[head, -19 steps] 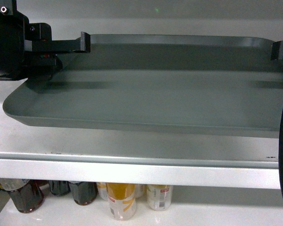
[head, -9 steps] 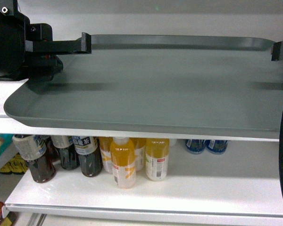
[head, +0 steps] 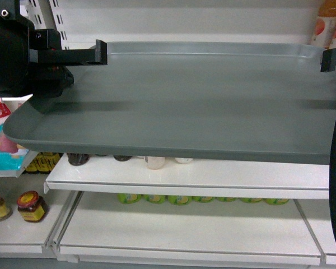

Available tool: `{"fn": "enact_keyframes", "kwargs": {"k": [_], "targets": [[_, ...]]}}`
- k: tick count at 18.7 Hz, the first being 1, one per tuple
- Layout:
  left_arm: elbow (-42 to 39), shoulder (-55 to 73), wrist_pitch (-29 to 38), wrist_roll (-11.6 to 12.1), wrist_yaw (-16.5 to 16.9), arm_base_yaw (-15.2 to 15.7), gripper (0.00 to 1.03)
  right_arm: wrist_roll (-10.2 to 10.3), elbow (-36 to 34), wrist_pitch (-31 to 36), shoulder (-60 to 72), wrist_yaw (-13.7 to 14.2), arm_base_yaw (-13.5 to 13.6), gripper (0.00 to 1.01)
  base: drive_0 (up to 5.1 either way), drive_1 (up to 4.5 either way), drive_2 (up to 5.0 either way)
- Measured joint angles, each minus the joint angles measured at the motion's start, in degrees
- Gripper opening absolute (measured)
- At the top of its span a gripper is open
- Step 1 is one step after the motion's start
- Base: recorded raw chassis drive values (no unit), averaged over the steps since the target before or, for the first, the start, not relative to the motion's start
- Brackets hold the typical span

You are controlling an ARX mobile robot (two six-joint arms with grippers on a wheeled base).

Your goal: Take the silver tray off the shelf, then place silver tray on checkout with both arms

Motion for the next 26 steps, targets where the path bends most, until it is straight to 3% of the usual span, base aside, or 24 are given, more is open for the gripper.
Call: {"fn": "enact_keyframes", "kwargs": {"k": [26], "targets": [[-0.04,0.13,-0.11,-0.04,0.00,0.00,0.03,-0.09,-0.02,-0.35,0.04,0.15,0.04,0.03,0.1,-4.09,4.2]]}}
